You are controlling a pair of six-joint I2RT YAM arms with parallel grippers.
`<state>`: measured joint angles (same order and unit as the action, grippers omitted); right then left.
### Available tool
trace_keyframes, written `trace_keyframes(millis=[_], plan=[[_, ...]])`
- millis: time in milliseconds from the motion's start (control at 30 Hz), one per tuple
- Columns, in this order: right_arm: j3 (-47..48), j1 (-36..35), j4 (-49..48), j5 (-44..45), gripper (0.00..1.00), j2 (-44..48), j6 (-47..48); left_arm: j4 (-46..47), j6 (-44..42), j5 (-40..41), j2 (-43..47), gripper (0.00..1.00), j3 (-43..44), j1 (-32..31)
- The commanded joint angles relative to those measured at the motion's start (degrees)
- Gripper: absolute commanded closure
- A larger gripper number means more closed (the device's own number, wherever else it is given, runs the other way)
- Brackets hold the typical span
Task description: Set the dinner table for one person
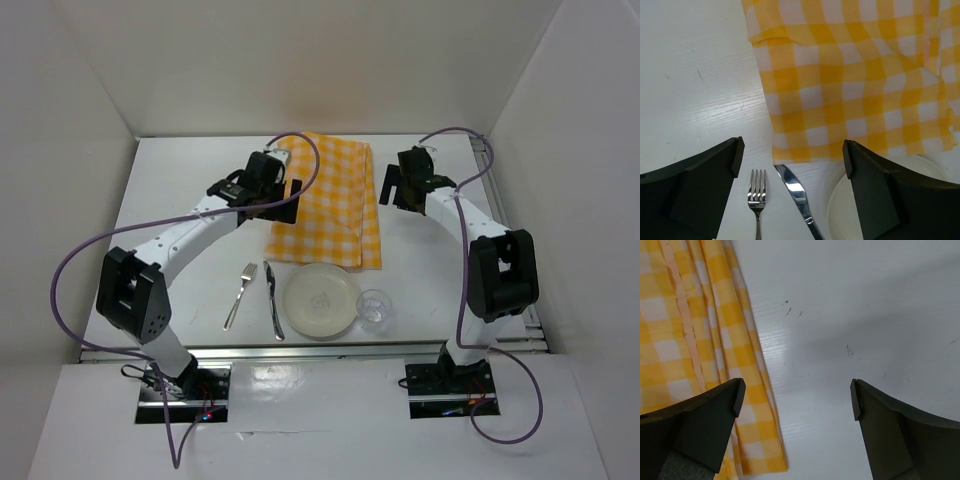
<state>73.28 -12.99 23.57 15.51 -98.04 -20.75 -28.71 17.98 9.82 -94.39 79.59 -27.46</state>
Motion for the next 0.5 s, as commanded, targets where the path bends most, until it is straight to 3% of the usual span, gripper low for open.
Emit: trace_keyframes(millis=[0, 133, 267, 467], plan=[[1.1, -0.3, 1.9, 1.5, 0.0, 1.5, -2.8, -0.2, -1.0, 3.2, -1.1, 0.0, 3.8, -1.8], [-2.1, -0.3, 0.1, 0.8, 0.0, 7.0, -6.0, -1.5, -5.0, 3.4, -2.6, 0.02, 6.5, -5.2], [-11.1, -0.3, -6.5, -6.4, 0.0, 16.5, -3.8, -2.0, -4.3, 1.8, -5.4, 0.05, 8.6, -8.0], [-17.8, 0.4, 0.6, -0.8, 0.0, 29.8, -18.1, -1.5, -5.4, -2.8, -11.8, 0.14, 14.3, -13.5]])
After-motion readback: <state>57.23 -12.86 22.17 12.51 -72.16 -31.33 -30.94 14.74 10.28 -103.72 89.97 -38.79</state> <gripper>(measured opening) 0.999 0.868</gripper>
